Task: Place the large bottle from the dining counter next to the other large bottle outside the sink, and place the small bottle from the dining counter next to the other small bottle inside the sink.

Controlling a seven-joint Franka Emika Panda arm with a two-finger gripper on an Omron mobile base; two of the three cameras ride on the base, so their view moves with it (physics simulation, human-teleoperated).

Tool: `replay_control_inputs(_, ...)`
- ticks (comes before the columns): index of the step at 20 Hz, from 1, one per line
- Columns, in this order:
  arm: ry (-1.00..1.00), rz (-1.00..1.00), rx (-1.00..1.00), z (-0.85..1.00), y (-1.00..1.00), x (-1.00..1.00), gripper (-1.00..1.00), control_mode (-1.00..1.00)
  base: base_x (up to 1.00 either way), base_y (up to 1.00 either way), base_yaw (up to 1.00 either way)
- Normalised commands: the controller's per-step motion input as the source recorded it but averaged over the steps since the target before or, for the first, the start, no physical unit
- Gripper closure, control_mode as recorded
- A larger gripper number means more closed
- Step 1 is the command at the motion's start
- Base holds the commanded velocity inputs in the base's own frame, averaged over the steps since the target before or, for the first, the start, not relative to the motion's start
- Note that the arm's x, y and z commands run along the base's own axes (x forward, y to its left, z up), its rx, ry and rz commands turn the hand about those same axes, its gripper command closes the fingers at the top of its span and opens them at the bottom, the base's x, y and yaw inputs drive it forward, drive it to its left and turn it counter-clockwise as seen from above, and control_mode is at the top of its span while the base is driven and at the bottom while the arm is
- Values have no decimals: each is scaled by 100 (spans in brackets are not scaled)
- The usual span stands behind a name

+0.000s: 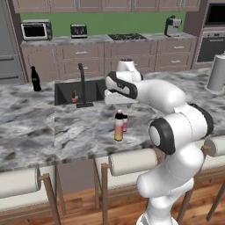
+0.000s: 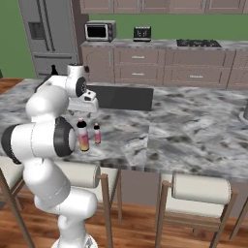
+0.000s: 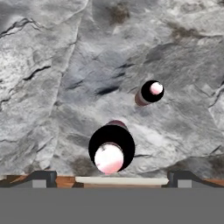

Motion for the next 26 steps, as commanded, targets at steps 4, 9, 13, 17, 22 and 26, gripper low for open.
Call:
replay_control_inputs(4,5,0,0,-2,1,10,-100,-100,0,0,0)
replay_control_inputs(9,4,0,0,-10,2,14,-100,-100,0,0,0)
replay_control_inputs(13,4,0,0,-7,2,1,-100,-100,0,0,0)
replay_control_inputs(17,4,0,0,-12,0,0,-100,-100,0,0,0)
replay_control_inputs(22,1,0,0,-9,0,-15,-100,-100,0,0,0)
replay_control_inputs(26,0,0,0,-3,0,-11,-100,-100,0,0,0)
